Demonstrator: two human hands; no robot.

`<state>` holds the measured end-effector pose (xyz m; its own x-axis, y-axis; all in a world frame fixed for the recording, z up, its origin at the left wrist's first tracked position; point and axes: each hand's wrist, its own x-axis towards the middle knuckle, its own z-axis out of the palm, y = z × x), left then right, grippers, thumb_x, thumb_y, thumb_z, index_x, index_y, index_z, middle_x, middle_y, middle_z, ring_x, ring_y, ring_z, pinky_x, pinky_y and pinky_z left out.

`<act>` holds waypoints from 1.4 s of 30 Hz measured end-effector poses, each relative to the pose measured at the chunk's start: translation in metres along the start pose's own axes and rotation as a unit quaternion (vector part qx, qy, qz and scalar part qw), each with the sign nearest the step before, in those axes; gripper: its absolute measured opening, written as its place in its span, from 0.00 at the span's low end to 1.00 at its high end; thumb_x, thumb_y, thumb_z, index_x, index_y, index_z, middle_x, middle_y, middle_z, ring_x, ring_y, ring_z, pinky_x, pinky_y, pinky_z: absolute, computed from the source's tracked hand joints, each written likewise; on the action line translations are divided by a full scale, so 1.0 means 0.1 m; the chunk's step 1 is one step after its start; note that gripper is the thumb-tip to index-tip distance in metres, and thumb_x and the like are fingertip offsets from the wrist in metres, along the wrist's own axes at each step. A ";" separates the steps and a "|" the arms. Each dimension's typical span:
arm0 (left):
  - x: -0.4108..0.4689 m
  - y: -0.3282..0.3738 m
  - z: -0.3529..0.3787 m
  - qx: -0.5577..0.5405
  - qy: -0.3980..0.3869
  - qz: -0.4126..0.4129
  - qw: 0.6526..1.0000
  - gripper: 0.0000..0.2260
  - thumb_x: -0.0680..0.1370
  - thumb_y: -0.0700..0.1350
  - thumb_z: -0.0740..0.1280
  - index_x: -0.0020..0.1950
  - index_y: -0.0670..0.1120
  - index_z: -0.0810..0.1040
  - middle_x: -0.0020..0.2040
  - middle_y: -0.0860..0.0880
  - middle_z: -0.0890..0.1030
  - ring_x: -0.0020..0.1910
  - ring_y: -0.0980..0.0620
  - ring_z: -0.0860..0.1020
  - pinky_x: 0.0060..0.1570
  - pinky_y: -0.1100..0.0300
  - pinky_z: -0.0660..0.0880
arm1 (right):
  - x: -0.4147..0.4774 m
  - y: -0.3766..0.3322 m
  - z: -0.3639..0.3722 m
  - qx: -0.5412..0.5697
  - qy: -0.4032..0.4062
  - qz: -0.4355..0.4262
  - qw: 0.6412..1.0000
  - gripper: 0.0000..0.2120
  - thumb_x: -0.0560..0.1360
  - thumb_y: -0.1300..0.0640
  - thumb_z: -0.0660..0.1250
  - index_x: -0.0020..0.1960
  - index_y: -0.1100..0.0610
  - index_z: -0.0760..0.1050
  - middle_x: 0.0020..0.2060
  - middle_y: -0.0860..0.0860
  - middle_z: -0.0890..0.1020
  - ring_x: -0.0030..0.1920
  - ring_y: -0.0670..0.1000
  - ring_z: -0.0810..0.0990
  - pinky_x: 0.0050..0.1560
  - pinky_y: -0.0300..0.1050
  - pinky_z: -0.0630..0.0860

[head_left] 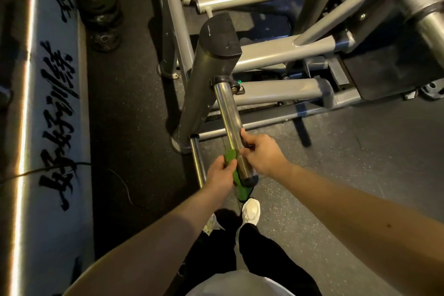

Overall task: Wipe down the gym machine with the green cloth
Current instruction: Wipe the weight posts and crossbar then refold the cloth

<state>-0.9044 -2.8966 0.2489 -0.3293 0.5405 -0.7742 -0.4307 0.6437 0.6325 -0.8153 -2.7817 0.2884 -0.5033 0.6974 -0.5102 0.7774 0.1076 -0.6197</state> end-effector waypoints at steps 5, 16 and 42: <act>0.28 0.70 -0.02 0.023 0.097 0.088 0.991 0.03 0.84 0.48 0.63 0.57 0.53 0.75 0.53 0.49 0.81 0.51 0.50 0.80 0.55 0.48 0.79 | 0.06 -0.05 -0.02 0.020 -0.020 0.030 0.999 0.25 0.80 0.59 0.69 0.75 0.47 0.71 0.57 0.48 0.83 0.60 0.49 0.81 0.67 0.51 0.77; -0.51 1.09 -0.25 0.140 0.021 0.094 0.985 0.06 0.83 0.48 0.65 0.58 0.54 0.78 0.56 0.50 0.84 0.56 0.50 0.82 0.62 0.45 0.78 | -0.09 -0.31 -0.41 0.159 -0.076 -0.025 0.984 0.24 0.76 0.66 0.70 0.71 0.56 0.75 0.58 0.51 0.84 0.60 0.52 0.82 0.67 0.51 0.76; 0.71 2.78 -1.13 0.206 -0.029 0.228 0.951 0.04 0.79 0.36 0.68 0.47 0.44 0.79 0.41 0.45 0.83 0.33 0.54 0.79 0.32 0.64 0.75 | 0.63 -1.79 -0.64 0.423 0.210 -0.006 0.881 0.07 0.77 0.57 0.73 0.47 0.60 0.78 0.43 0.57 0.83 0.47 0.55 0.82 0.55 0.56 0.81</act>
<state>-1.1423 -2.7407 0.3676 -0.3500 0.8358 -0.4230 0.1151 0.4866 0.8660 -0.9623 -2.7121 0.4052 -0.1873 0.9199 -0.3445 0.1234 -0.3259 -0.9373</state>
